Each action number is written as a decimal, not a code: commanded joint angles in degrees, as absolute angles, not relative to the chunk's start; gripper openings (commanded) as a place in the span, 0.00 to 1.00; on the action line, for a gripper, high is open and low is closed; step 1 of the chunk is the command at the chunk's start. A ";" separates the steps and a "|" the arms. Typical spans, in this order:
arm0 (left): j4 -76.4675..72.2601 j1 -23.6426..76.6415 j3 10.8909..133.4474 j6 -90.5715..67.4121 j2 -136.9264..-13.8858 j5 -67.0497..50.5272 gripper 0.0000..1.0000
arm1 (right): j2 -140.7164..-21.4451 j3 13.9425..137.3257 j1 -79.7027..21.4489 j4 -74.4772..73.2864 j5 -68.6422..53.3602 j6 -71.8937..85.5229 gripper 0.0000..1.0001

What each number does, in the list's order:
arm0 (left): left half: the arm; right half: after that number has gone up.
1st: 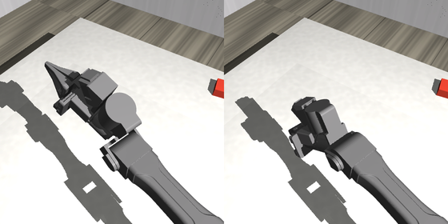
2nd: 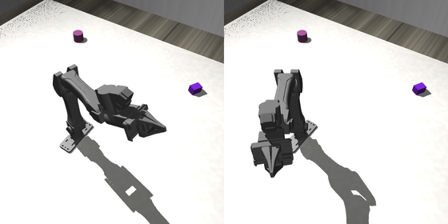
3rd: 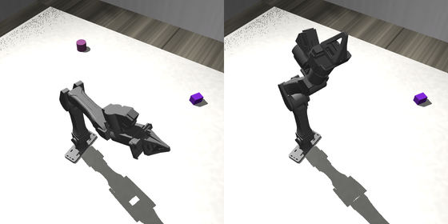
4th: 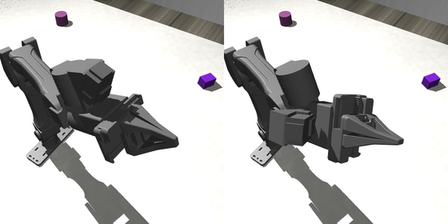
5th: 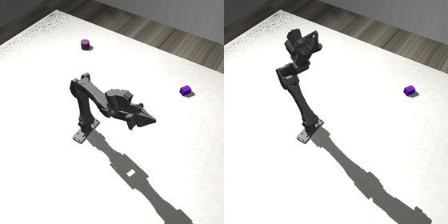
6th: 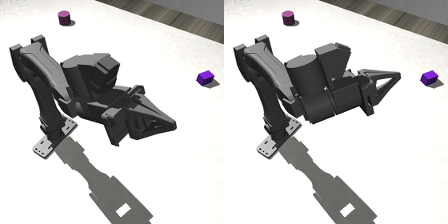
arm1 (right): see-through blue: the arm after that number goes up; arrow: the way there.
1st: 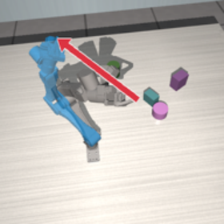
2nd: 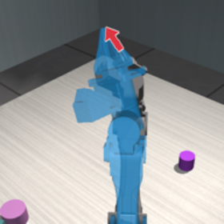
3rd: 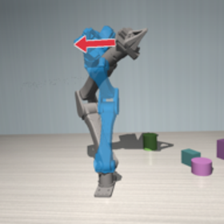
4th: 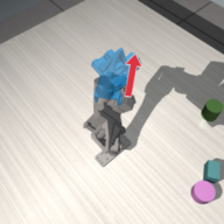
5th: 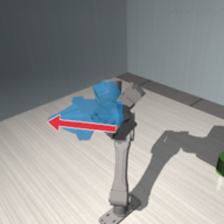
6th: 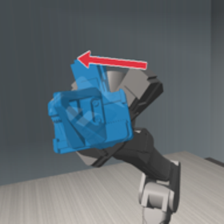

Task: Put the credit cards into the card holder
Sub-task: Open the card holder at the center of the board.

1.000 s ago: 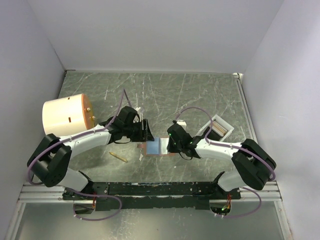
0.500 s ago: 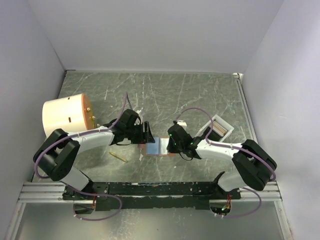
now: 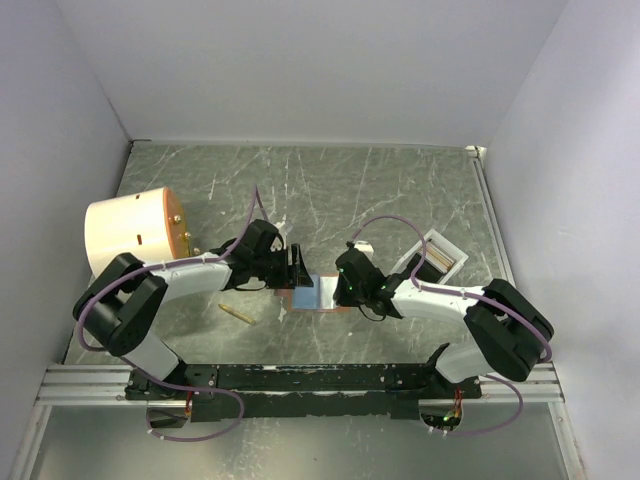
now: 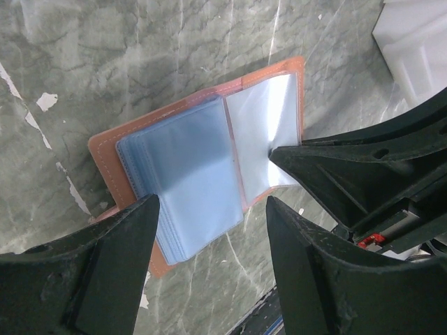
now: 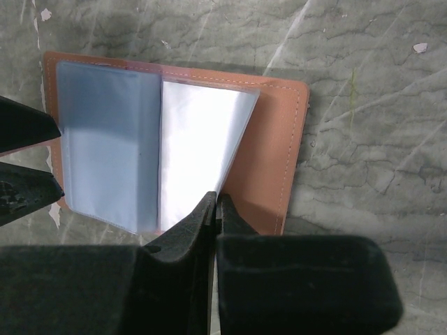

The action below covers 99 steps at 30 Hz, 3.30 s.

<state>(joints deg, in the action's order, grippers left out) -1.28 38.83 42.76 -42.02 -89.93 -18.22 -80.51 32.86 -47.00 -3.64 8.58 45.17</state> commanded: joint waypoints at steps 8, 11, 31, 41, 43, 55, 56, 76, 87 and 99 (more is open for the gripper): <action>-5.92 38.59 42.01 -42.54 -92.61 -21.88 0.73 | -79.70 31.51 -47.04 -2.31 8.71 45.76 0.01; -6.24 38.65 42.01 -42.83 -92.72 -22.28 0.73 | -79.77 31.46 -47.13 -2.12 8.66 45.79 0.01; -18.25 38.92 40.35 -51.19 -91.24 -31.47 0.71 | -78.63 32.09 -47.10 -3.38 8.57 45.92 0.20; -19.08 40.53 45.52 -51.24 -95.27 -32.46 0.71 | -70.70 33.39 -47.04 -10.70 12.68 45.22 0.48; -18.97 40.89 46.92 -51.02 -96.85 -32.45 0.71 | -68.85 33.29 -47.09 -12.38 13.27 45.47 0.50; -18.64 42.80 53.78 -51.21 -104.96 -31.54 0.69 | -57.45 29.20 -47.15 -11.55 9.99 45.85 0.42; -18.75 42.82 53.72 -51.43 -105.19 -31.47 0.69 | -57.49 29.25 -47.14 -11.11 9.48 45.80 0.41; 11.46 41.72 56.10 -45.40 -91.87 -10.51 0.61 | -74.62 35.99 -47.05 -8.69 10.84 43.08 0.33; 28.69 41.72 51.73 -40.14 -84.33 2.60 0.67 | -82.53 34.57 -47.13 -10.00 13.42 43.87 0.19; 31.02 41.77 52.08 -37.15 -87.22 4.09 0.69 | -82.00 34.68 -47.12 -10.33 13.31 44.38 0.19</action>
<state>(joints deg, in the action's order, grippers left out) 27.94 41.93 51.79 -38.87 -85.97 0.89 -81.36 35.57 -47.00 -9.32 11.55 43.94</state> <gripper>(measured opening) 0.687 0.193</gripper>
